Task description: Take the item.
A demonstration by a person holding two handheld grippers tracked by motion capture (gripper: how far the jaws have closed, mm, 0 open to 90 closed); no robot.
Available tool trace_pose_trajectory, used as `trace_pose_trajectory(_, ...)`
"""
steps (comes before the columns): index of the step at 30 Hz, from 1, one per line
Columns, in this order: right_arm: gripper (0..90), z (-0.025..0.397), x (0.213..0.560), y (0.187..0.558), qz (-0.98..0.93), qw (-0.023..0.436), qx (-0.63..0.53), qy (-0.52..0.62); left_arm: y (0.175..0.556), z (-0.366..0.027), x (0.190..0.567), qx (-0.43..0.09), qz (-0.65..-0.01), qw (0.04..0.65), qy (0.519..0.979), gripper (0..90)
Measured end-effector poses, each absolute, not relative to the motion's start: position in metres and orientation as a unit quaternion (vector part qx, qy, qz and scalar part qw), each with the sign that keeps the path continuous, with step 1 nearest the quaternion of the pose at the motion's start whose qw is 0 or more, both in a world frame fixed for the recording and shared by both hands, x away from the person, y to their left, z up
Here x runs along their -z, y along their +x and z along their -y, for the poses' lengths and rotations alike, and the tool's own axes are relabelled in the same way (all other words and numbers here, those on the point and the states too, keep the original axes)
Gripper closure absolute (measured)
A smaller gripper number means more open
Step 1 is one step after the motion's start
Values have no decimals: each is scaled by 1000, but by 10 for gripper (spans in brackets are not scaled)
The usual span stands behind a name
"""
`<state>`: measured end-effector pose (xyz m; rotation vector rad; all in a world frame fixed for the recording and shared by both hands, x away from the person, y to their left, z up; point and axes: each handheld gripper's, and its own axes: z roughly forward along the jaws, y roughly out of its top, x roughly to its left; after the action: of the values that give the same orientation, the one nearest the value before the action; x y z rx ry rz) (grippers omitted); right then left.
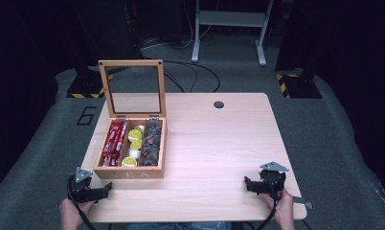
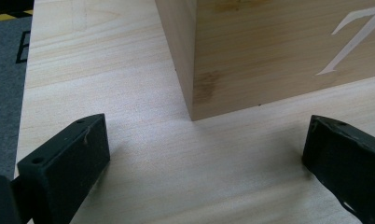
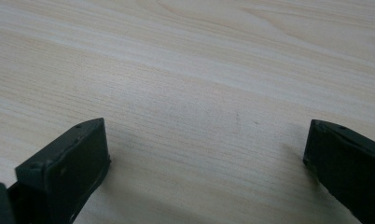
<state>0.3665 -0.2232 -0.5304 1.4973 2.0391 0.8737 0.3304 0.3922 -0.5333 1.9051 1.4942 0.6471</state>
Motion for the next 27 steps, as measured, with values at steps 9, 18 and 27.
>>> trace_pose_trajectory(9, 0, 225, 530, 368, -750, 225, -319, 534, 331, -393, 532, -241, -567, 311, 724, 4)
trace_pose_trajectory(18, 0, 225, 530, 368, -752, 225, -316, 534, 326, -395, 525, -225, -567, 323, 724, 16)
trace_pose_trajectory(27, 2, 225, 530, 368, -753, 227, -316, 531, 320, -394, 504, -235, -556, 346, 719, 29)
